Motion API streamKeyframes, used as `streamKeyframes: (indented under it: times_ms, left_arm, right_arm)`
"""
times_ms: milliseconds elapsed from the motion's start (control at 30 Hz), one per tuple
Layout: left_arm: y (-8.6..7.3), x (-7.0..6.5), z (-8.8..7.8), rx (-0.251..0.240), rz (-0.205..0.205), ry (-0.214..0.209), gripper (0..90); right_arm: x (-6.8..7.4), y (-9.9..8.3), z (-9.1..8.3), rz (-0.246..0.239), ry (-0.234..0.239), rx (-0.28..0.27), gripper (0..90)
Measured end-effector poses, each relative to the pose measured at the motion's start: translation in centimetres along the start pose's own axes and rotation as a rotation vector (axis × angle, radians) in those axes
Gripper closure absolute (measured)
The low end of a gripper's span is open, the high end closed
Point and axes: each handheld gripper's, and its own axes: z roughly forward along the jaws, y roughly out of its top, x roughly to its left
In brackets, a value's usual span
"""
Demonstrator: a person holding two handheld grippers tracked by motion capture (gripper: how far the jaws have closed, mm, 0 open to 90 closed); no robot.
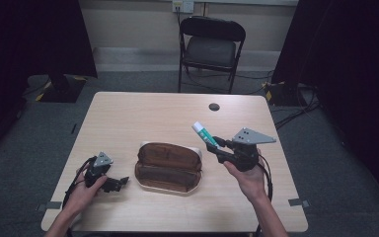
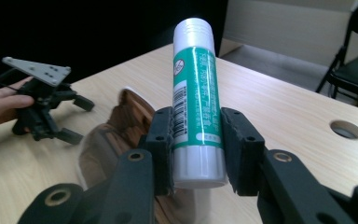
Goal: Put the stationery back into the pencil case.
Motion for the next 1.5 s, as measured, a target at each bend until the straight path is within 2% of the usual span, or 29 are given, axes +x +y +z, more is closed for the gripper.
streamKeyframes:
  times_ms: [233, 300, 733, 933, 1100, 1500]
  left_arm:
    - [0.0, 0.0, 0.0, 0.001, 0.000, 0.000, 0.0]
    - [0.0, 0.0, 0.0, 0.002, -0.002, -0.001, 0.0]
    - [0.0, 0.0, 0.0, 0.002, -0.002, -0.001, 0.0]
    - [0.0, 0.0, 0.0, 0.002, -0.002, -0.001, 0.0]
    - [0.0, 0.0, 0.0, 0.001, -0.002, -0.001, 0.0]
    - [0.0, 0.0, 0.0, 0.002, -0.002, -0.001, 0.0]
  right_arm:
    - [1.8, 0.8, 0.9, -0.040, 0.051, 0.002, 66.5]
    - [2.0, 0.9, 1.1, -0.042, 0.057, 0.003, 66.4]
    - [4.5, 1.0, 4.3, -0.081, 0.134, 0.049, 66.4]
    - [5.8, 0.5, 6.0, -0.097, 0.169, 0.085, 66.5]
    - [6.7, -0.4, 7.9, -0.114, 0.191, 0.136, 66.5]
    - [7.1, -2.4, 10.8, -0.127, 0.197, 0.241, 66.4]
